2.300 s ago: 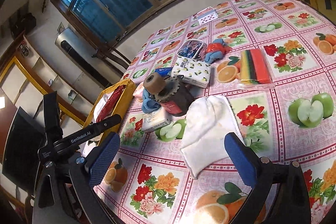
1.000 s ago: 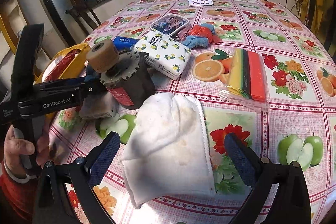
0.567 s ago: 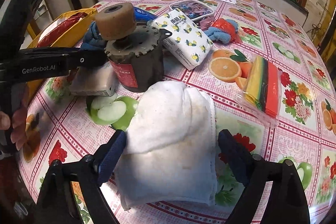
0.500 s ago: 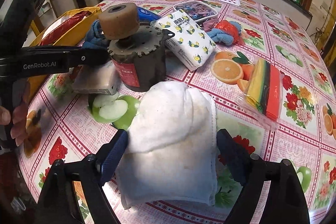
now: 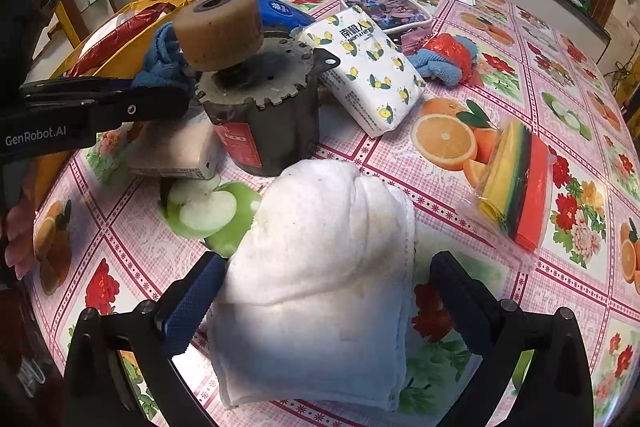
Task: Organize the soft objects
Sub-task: 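Grasp the blue knitted cloth with the left tool while the right tool grasps the white towel, then carry the blue cloth and white towel into the tray and open both tools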
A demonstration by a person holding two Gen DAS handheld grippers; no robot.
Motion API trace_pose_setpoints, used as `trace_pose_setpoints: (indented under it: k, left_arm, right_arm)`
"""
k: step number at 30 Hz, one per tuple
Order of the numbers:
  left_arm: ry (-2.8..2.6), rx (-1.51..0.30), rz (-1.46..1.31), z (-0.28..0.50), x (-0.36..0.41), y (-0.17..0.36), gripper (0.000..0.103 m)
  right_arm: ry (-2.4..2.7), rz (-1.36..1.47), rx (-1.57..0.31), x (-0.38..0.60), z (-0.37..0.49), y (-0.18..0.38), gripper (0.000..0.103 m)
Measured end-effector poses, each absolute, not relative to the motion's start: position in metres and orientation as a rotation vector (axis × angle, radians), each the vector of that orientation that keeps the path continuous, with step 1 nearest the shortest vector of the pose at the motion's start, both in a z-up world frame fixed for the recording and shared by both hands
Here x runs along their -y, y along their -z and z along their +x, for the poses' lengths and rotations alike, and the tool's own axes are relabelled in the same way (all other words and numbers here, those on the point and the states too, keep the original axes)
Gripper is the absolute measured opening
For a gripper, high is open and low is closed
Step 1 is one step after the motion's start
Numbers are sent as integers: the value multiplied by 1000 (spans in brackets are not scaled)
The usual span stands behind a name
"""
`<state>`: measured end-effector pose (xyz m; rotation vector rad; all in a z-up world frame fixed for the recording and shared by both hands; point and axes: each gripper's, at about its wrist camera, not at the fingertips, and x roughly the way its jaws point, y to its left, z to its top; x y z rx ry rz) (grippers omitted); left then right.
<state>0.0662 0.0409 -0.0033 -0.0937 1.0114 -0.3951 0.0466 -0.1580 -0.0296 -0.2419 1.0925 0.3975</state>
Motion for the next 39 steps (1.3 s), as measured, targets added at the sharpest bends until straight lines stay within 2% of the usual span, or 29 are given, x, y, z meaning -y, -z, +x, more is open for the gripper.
trace_pose_setpoints:
  k: [3, 5, 6, 7, 9, 14, 17, 27, 33, 39]
  left_arm:
    - [394, -1018, -98, 66, -42, 5, 38]
    - [393, -1023, -101, 67, -43, 7, 38]
    - [393, -1026, -103, 67, -43, 8, 38]
    - [393, -1028, -106, 67, -43, 8, 38]
    - [393, -1027, -113, 67, -44, 8, 38]
    - [393, -1025, -120, 66, -46, 6, 38]
    - [394, -1020, -121, 65, -48, 4, 38]
    - [405, -1011, -149, 59, -57, 0, 38]
    - [383, -954, -149, 45, -71, -24, 38]
    - [290, -884, -142, 41, -116, -59, 38]
  right_arm:
    - [-397, -219, -1038, 162, 42, 30, 102]
    - [-392, -208, -1030, 163, 41, 28, 94]
    - [-392, -205, -1019, 163, 40, 26, 75]
    - [-392, -203, -1011, 163, 39, 23, 48]
    - [-384, -208, -1011, 165, 41, 19, 26]
    - [-392, -204, -1029, 166, 43, 18, 25]
    - [-407, -163, -1035, 169, 40, 17, 20]
    - [-480, -27, -978, 166, 7, -10, 21]
    - [-558, 5, -938, 138, 3, -35, 24]
    - [-663, 10, -901, 77, 19, -58, 24]
